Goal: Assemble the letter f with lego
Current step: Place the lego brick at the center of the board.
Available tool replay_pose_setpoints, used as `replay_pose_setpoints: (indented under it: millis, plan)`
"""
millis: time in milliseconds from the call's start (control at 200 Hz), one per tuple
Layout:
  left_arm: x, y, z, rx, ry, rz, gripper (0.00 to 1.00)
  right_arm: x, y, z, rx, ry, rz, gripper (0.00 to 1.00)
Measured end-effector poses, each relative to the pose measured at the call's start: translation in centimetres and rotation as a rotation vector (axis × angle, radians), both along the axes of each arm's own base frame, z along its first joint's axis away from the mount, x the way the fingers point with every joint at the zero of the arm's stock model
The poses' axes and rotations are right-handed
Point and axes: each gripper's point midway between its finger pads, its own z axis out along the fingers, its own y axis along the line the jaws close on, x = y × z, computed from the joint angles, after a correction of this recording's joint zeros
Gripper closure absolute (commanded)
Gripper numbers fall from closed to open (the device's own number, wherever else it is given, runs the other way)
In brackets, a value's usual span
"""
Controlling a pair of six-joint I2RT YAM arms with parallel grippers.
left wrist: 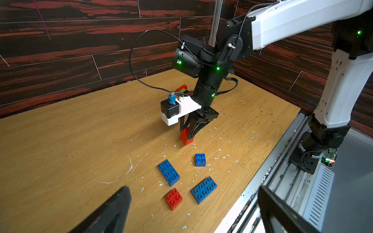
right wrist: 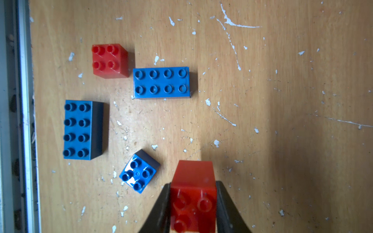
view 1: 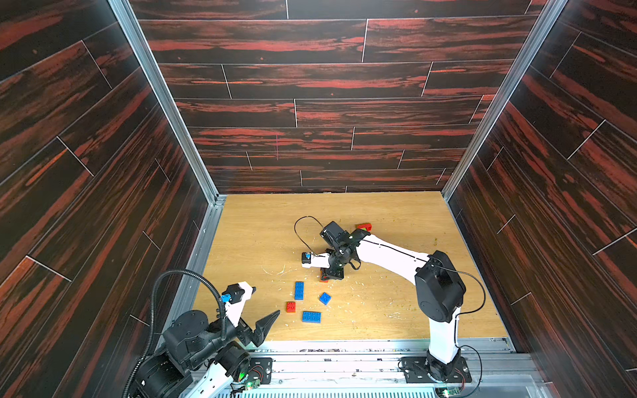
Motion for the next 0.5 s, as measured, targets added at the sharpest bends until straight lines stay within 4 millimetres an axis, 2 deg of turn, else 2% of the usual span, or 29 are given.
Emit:
replay_pose_setpoints:
  millis: [501]
  plan:
    - [-0.02,0.0,0.03,-0.001,-0.001,0.0,0.0,0.59,-0.14,-0.91,-0.043,0.024,0.025,0.69]
